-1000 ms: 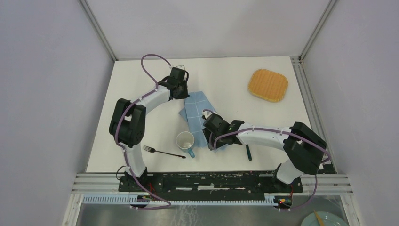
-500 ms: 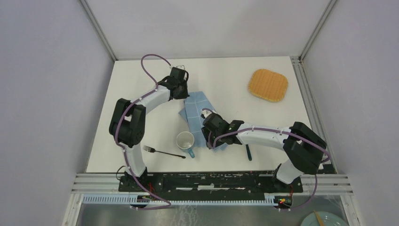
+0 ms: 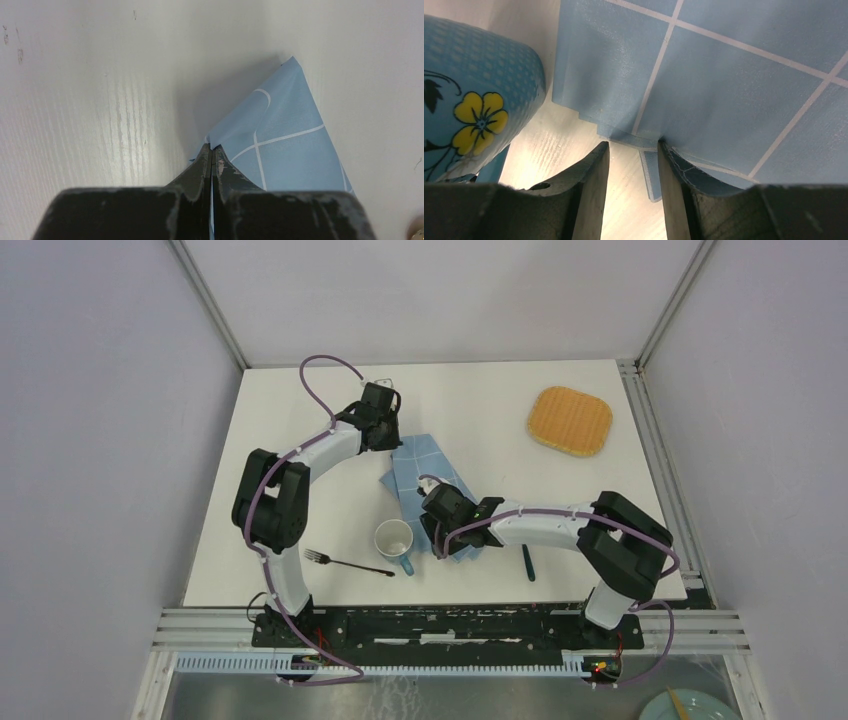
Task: Set the dinner table for one person
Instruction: Adjust the napkin at the center of the board.
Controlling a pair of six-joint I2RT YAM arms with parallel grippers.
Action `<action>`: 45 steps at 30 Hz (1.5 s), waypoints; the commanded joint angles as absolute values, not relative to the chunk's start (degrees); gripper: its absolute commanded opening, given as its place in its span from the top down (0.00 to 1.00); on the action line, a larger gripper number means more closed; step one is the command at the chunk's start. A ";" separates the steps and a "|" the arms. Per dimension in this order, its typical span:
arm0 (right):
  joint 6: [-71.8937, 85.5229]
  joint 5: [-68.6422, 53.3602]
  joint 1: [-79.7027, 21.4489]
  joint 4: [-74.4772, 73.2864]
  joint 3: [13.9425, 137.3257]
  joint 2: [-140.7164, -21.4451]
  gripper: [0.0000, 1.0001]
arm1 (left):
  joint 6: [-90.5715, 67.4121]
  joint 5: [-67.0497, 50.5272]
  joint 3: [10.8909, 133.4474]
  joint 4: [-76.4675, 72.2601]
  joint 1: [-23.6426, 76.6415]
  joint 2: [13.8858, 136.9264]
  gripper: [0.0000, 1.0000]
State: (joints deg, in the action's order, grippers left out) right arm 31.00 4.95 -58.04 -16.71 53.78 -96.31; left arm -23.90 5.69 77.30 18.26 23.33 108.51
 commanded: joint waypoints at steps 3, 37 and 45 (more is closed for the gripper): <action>29.92 6.14 -58.36 -14.93 56.12 -96.76 0.54 | -25.15 5.61 79.55 17.42 23.12 107.91 0.98; 36.42 15.52 -58.37 -17.42 56.42 -98.29 0.56 | -24.79 4.98 79.37 17.59 22.96 107.78 0.98; 39.44 19.12 -58.42 -19.68 53.85 -93.57 0.55 | -24.81 4.66 79.52 17.57 22.98 108.10 0.98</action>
